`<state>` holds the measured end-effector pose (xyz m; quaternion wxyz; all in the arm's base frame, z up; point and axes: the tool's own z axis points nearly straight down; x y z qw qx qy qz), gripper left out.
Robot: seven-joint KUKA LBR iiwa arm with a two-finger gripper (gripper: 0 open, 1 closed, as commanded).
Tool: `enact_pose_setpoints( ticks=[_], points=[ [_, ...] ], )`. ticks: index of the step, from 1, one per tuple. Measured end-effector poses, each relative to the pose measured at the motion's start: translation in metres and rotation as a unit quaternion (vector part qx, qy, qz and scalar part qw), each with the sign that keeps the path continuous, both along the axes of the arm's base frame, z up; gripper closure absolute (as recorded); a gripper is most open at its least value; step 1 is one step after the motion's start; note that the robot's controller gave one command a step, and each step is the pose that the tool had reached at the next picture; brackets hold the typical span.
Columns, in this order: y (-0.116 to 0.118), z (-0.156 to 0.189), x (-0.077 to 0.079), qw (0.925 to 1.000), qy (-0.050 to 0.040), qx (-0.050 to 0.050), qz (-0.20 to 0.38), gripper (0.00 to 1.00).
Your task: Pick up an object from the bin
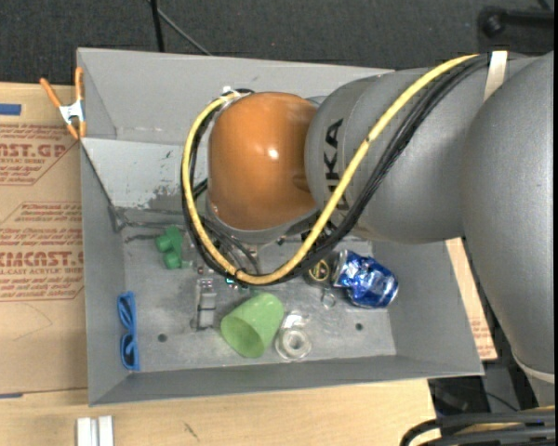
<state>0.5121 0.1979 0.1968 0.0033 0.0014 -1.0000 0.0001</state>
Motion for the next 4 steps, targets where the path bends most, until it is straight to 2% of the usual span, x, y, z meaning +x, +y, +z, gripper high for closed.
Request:
enact_pose_setpoints(
  ticks=[1,2,3,4],
  points=[
    [-0.093,-0.126,0.046,0.9942,-0.0039,0.003,0.107,0.0],
    [-0.069,-0.095,0.066,0.9966,-0.006,0.002,0.082,0.0],
    [-0.107,-0.097,-0.031,0.9784,-0.0025,0.001,0.207,0.0],
    [-0.15,-0.129,-0.011,0.9858,-0.0024,0.001,0.168,0.0]
  ],
)
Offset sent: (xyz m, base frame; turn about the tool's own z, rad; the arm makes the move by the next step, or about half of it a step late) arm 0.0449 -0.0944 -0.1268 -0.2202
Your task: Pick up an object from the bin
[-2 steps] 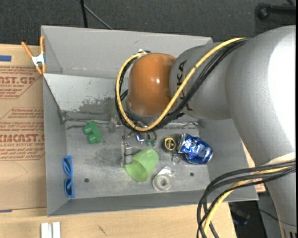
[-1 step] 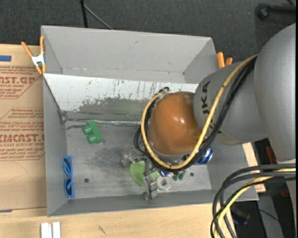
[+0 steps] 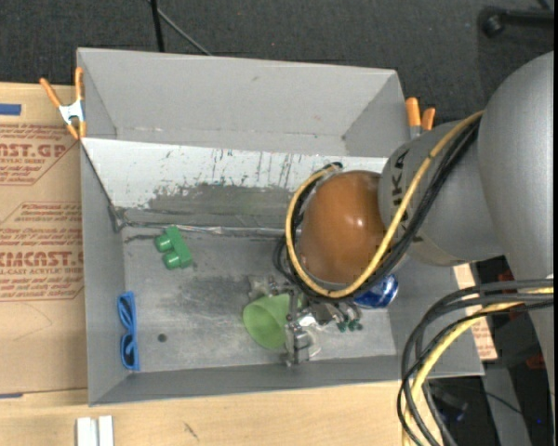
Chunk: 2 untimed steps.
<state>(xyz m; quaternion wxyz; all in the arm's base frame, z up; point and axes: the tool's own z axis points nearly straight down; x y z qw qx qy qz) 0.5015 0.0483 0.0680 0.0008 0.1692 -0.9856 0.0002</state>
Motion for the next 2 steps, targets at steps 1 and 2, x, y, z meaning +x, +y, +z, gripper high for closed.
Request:
enact_pose_setpoints(
  ticks=[1,2],
  points=[
    [0.0012,-0.0005,-0.0003,1.0,0.0005,0.001,0.0,0.0],
    [0.0019,0.0011,0.0013,1.0,-0.0023,0.002,0.0,1.0]
  ],
)
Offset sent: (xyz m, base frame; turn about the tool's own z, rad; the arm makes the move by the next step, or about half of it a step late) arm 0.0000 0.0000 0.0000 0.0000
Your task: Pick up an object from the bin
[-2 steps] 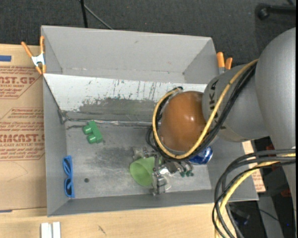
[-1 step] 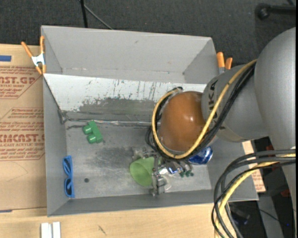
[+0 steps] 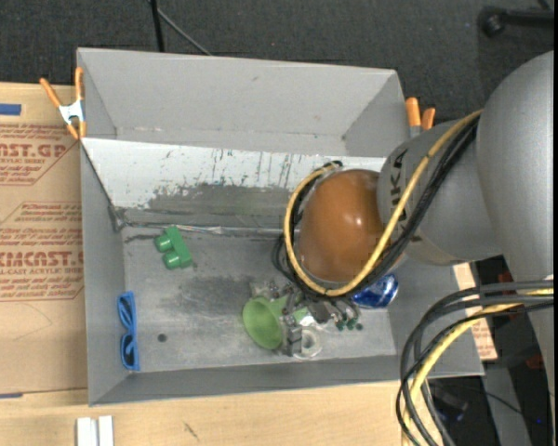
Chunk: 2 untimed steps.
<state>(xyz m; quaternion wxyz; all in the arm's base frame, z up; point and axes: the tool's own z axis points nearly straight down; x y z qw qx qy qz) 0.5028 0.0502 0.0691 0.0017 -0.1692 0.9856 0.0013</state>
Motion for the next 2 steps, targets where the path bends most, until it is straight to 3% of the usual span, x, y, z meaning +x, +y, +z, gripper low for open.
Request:
enact_pose_setpoints(
  ticks=[2],
  points=[
    [0.002,0.108,0.002,1.0,-0.0012,-0.001,0.0,1.0]
  ],
)
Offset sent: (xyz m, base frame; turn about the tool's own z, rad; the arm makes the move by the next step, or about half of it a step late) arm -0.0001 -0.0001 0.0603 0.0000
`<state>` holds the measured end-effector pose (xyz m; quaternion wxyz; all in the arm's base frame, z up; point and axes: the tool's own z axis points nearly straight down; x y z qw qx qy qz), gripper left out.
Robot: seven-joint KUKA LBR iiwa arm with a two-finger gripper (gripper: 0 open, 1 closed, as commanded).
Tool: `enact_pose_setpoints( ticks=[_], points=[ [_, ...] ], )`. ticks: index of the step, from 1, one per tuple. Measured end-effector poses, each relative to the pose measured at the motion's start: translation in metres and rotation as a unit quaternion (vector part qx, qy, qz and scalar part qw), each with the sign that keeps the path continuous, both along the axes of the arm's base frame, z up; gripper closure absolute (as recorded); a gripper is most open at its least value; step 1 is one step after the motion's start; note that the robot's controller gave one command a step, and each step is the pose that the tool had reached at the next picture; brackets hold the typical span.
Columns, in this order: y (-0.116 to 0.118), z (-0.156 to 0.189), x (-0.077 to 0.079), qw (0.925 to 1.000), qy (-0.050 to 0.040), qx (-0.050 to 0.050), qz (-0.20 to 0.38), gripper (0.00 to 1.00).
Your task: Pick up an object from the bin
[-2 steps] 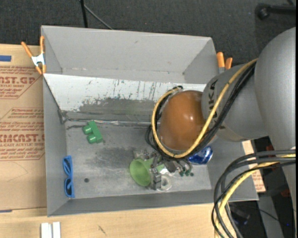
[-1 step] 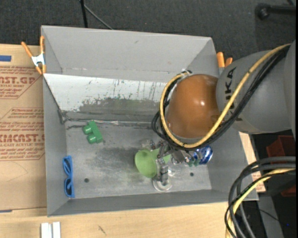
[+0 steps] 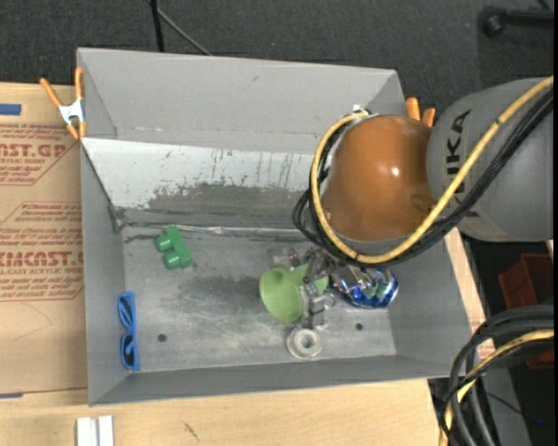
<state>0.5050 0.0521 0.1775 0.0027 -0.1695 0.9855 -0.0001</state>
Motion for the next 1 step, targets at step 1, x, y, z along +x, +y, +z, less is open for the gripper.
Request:
enact_pose_setpoints(
  ticks=[1],
  points=[
    [0.0007,0.0028,0.0004,1.0,0.0018,0.0,0.0,1.0]
  ],
)
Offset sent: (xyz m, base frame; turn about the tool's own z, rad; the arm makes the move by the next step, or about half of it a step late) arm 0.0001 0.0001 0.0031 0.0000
